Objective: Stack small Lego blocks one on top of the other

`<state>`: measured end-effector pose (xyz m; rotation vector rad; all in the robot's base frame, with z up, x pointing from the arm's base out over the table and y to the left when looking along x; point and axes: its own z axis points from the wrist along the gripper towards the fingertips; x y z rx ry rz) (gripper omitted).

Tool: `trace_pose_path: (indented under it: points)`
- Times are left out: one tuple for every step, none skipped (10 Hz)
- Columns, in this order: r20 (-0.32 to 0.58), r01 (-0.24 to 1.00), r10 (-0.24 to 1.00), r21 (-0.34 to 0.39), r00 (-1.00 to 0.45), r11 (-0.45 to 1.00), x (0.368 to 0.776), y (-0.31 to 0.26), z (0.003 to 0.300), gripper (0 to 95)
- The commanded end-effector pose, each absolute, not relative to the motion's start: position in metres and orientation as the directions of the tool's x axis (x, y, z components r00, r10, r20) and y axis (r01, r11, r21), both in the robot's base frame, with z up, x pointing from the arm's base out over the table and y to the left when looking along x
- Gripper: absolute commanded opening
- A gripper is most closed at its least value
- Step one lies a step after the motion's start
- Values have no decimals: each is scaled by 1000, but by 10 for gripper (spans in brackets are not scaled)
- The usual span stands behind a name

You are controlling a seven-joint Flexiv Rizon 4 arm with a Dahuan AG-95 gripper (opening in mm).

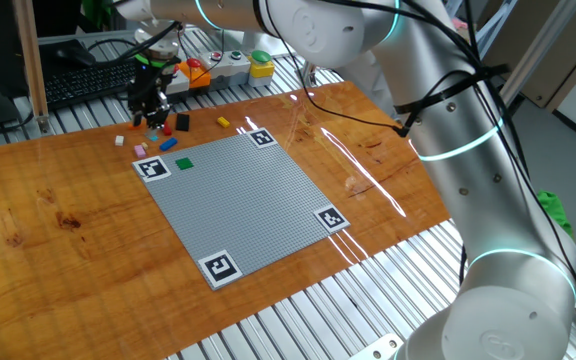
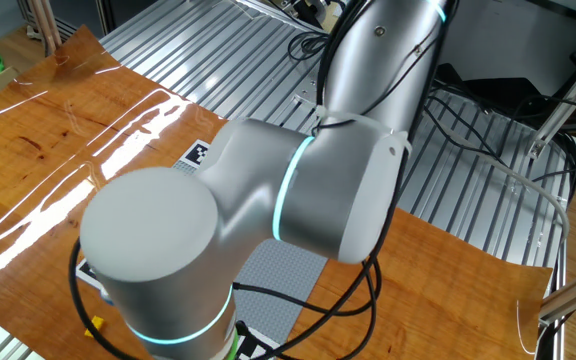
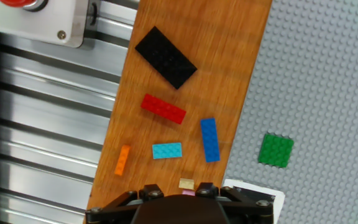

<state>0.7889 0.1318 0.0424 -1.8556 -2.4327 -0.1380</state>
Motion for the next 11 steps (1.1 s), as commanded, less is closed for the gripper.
trace_pose_path:
  points:
    - [111,966,960,24,-257,256,789,131,39,380]
    - [113,969,962,23,-248,247,789,130,39,380]
    - [118,970,963,23,-242,241,789,129,40,380]
    - [118,971,964,22,-238,238,790,128,40,380]
    - [121,973,966,22,-229,228,790,127,39,380]
    - [124,974,966,22,-225,225,790,126,40,380]
    - [124,974,966,22,-226,225,790,126,39,380]
    - [124,974,966,22,-227,226,790,126,39,380]
    - [124,974,966,22,-228,227,790,126,39,380]
    - [125,973,965,23,-232,231,790,126,39,380]
    - [125,972,964,23,-233,232,790,126,39,380]
